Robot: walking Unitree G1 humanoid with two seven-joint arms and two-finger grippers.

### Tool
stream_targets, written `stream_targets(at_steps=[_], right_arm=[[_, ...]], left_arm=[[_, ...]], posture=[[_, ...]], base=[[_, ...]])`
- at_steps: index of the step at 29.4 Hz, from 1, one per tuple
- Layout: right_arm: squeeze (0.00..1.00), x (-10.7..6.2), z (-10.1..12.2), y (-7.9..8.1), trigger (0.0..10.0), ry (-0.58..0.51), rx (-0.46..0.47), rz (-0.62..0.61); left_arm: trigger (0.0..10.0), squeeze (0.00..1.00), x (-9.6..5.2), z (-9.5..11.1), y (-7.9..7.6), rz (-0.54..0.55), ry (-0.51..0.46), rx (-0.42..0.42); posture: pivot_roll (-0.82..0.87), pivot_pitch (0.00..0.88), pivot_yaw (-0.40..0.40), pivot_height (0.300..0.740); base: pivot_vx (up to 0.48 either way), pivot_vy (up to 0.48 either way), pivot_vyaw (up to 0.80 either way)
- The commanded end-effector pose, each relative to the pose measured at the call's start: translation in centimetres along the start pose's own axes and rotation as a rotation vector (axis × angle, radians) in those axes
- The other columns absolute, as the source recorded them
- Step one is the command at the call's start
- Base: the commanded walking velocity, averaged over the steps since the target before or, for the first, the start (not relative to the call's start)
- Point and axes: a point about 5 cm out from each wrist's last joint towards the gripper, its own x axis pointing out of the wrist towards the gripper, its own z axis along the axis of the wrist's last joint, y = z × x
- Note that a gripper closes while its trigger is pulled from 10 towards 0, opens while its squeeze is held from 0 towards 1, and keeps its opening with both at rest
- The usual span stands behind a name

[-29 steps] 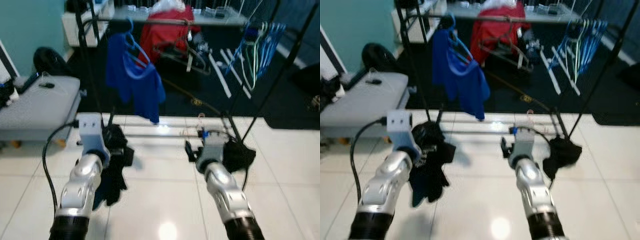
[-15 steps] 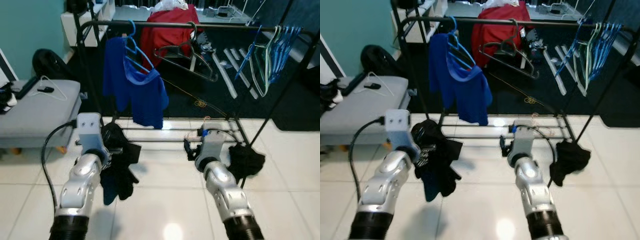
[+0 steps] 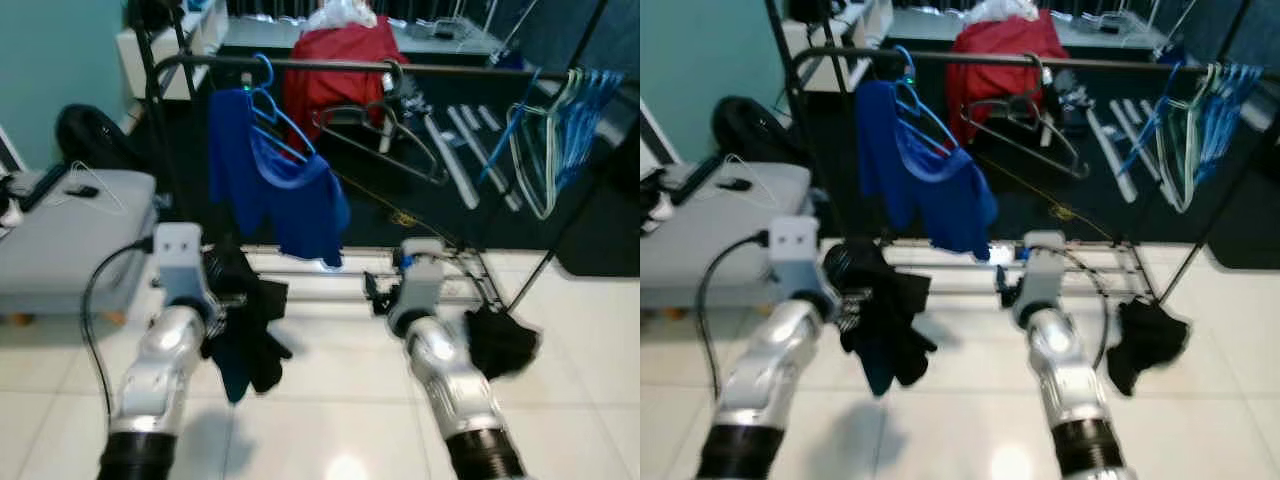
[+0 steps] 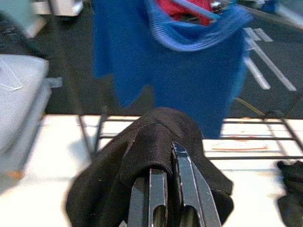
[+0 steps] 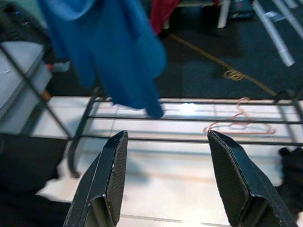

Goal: Hang hanger

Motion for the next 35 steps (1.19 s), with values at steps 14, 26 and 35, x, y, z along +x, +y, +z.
stream_targets(at_steps=[14,26,35], right_arm=[[0.0,0.2,0.2,1.4,10.0,-0.016,-0.109,0.104],[0.0,-0.4,0.6,1.0,10.0,-0.015,-0.07,0.132],[0.0,-0.5,1.0,1.5,10.0,-0.045,-0.089,0.245]], left_arm=[[10.0,0.0,0.2,1.8,1.7,0.089,-0.069,0.079],[10.0,0.0,0.1,2.8,0.1,-0.085,-0.116,0.14],[10.0,0.0,0.8,4.4,1.0,-0.196,-0.195,0.41]], posture=[[-0.01,0.195,-0.047,0.74],[-0.02,0.211,-0.045,0.74],[-0.03,0.187,-0.043,0.74]], base=[[0.0,0.0,0.0],[0.0,0.0,0.0],[0.0,0.0,0.0]])
